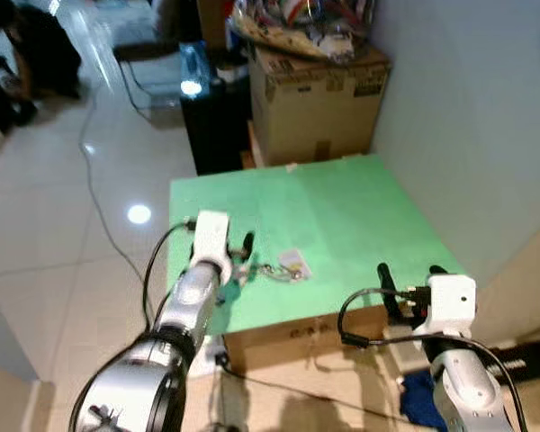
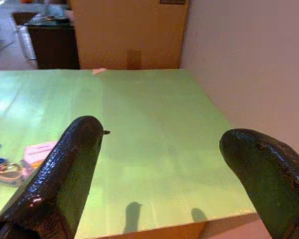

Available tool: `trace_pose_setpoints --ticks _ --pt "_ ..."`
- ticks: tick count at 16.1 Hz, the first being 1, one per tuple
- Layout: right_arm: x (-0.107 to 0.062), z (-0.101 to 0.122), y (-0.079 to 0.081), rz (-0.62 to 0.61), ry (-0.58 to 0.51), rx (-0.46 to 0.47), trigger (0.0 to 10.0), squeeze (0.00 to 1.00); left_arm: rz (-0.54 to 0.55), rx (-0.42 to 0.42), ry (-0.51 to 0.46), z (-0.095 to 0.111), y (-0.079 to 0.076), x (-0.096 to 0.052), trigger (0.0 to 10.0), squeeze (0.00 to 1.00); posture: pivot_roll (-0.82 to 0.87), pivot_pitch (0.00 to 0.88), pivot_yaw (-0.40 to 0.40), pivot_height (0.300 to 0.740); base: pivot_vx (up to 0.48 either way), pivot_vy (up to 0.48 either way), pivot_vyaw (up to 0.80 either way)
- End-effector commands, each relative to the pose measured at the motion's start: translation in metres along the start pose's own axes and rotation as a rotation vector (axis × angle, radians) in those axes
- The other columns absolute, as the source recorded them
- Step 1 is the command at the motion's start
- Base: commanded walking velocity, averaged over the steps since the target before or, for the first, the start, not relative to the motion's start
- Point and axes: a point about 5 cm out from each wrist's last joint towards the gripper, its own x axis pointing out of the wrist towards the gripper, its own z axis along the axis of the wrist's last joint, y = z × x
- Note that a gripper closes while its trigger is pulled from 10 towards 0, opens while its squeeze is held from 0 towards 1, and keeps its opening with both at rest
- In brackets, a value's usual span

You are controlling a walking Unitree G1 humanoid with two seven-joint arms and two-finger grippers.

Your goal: Hang keys on a hook

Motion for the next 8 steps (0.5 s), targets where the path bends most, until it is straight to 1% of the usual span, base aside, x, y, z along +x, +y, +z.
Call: trace_pose_setpoints --ticks 1,2,3,6,8 --pt "0.001 0.007 0.004 0.039 -0.027 0.018 10.0 0.00 0.023 0.036 -0.048 0.009 0.007 0.001 10.0 0.00 -0.23 0.090 0.057 0.740 0.000 0.000 0.00" --pt "0.003 0.010 0.017 0.166 -0.027 0.051 10.0 0.00 0.052 0.016 -0.031 0.003 0.016 -0.002 10.0 0.00 -0.23 0.094 0.051 0.740 0.000 0.000 0.00" --pt "0.003 0.008 0.024 0.229 -0.012 0.061 10.0 0.00 0.054 0.014 -0.027 0.001 0.018 -0.004 10.0 0.00 -0.24 0.095 0.050 0.740 0.000 0.000 0.00" --pt "-0.001 -0.005 0.041 0.392 0.070 0.086 10.0 0.00 0.059 0.006 -0.040 -0.002 0.024 -0.007 10.0 0.00 -0.24 0.096 0.052 0.740 0.000 0.000 0.00" --pt "-0.008 -0.011 0.046 0.449 0.102 0.076 10.0 0.00 0.057 0.001 -0.076 0.000 0.029 -0.010 10.0 0.00 -0.24 0.097 0.053 0.740 0.000 0.000 0.00"
